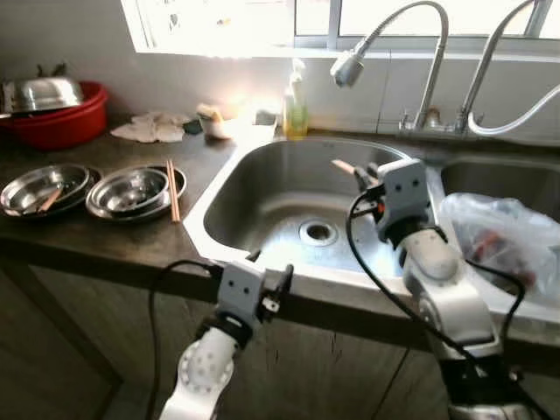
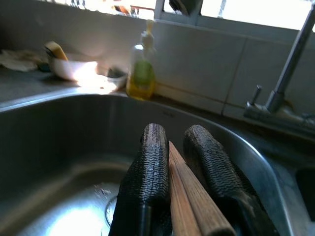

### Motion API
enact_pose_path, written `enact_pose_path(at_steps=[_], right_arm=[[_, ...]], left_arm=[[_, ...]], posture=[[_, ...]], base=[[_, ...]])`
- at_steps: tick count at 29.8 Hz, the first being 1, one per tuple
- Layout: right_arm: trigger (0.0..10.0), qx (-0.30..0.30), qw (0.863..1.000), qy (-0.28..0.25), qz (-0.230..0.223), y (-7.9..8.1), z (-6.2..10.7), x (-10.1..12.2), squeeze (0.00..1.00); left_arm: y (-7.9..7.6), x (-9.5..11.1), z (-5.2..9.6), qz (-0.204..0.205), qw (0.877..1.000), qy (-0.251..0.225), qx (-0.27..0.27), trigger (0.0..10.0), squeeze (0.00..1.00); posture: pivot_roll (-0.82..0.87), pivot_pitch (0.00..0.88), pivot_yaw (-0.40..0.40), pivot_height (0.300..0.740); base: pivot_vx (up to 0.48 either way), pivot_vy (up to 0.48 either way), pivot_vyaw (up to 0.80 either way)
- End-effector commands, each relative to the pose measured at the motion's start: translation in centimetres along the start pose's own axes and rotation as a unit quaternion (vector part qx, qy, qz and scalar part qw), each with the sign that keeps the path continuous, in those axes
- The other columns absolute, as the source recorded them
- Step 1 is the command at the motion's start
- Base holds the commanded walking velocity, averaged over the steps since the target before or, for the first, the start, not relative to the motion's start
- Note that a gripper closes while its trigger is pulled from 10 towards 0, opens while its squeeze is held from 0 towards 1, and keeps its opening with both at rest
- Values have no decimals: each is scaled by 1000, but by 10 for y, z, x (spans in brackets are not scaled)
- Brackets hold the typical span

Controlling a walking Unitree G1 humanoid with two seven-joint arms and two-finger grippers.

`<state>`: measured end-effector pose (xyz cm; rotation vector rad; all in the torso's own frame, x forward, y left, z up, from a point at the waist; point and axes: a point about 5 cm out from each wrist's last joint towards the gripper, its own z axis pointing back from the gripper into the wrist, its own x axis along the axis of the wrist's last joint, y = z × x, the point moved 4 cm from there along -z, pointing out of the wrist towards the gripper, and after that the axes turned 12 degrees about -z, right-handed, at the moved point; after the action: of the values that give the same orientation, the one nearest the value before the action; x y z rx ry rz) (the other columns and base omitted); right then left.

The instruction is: Kitchen organization

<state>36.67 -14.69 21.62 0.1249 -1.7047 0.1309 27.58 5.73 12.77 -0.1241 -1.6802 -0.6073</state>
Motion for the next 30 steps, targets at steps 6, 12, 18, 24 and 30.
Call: enact_pose_path(at_steps=[6,12,18,24,30], right_arm=[[10000,10,998,59,-16,1,-26,-17,0],[10000,-2,991,129,-18,-2,-37,-40,0],[10000,14,988,155,-11,-1,-49,-44,0],[10000,29,981,190,-37,4,-52,-55,1000],[10000,35,983,175,-41,8,-52,-55,1000]], left_arm=[[-2,2,5,-3,1000,2,-1,10000,0],[-5,2,8,-1,1000,5,0,10000,0],[-5,1,11,0,1000,11,10,10000,0],[-6,2,13,4,1000,11,14,10000,0],[-5,-2,16,2,1000,20,20,10000,0]], posture=[[105,0,-16,740],[113,0,-35,740],[121,0,-57,740],[136,0,-74,740],[137,0,-77,740]], base=[[0,0,0],[0,0,0],[0,0,0],[0,0,0],[0,0,0]])
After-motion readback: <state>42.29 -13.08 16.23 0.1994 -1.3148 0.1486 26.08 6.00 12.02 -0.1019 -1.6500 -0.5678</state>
